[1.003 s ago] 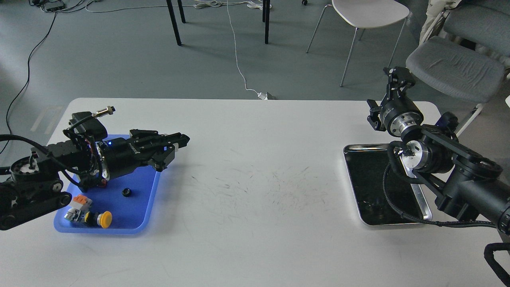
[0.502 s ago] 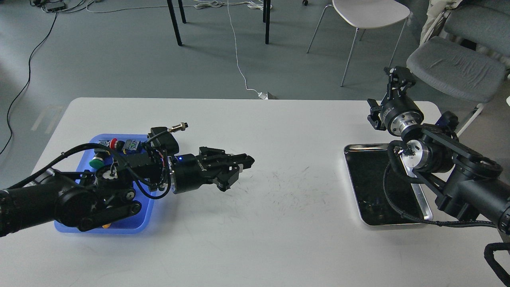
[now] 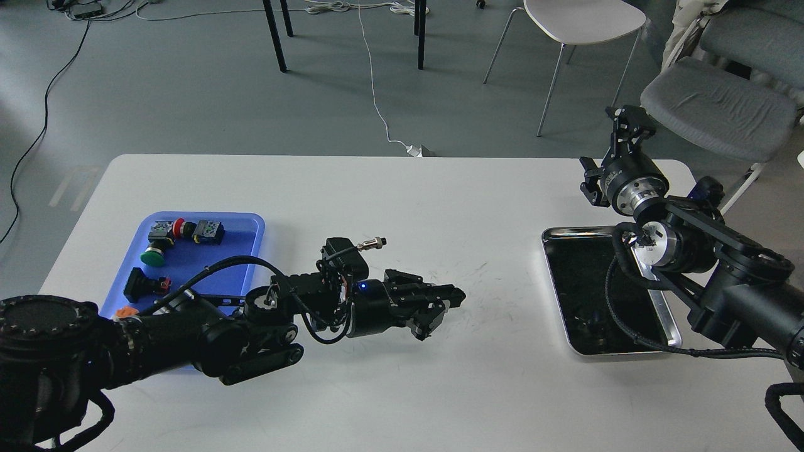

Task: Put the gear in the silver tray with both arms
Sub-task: 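Carry the gear with the left gripper toward the silver tray, then open the left gripper to release the gear on the table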

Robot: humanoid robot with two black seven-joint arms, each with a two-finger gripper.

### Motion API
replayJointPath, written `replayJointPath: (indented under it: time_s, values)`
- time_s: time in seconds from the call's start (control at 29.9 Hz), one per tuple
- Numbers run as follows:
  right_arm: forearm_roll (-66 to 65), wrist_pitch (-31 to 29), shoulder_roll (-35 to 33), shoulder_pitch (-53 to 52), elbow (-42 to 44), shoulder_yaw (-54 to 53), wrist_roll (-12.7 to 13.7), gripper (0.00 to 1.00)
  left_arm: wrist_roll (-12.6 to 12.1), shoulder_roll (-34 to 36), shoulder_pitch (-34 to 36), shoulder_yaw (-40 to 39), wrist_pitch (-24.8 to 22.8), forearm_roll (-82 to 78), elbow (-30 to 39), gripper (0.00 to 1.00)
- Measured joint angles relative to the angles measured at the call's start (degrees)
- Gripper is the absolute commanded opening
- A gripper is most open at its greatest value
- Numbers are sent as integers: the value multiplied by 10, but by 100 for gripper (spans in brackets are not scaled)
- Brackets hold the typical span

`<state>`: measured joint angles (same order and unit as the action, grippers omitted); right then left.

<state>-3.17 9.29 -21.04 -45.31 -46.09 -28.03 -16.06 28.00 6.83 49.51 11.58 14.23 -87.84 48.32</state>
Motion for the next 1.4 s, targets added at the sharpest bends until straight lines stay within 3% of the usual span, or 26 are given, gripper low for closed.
replayJointPath:
  time_s: [0.27, 0.97, 1.4]
  values:
    - [0, 0, 1, 1, 4, 0, 0, 99, 0, -57, -15, 19, 0, 0, -53, 10]
    - [0, -2, -1, 1, 3, 0, 0, 99, 0, -68, -15, 19, -13, 3, -91, 11]
    - [0, -2, -2, 2, 3, 0, 0, 99, 0, -68, -15, 17, -18, 7, -86, 23]
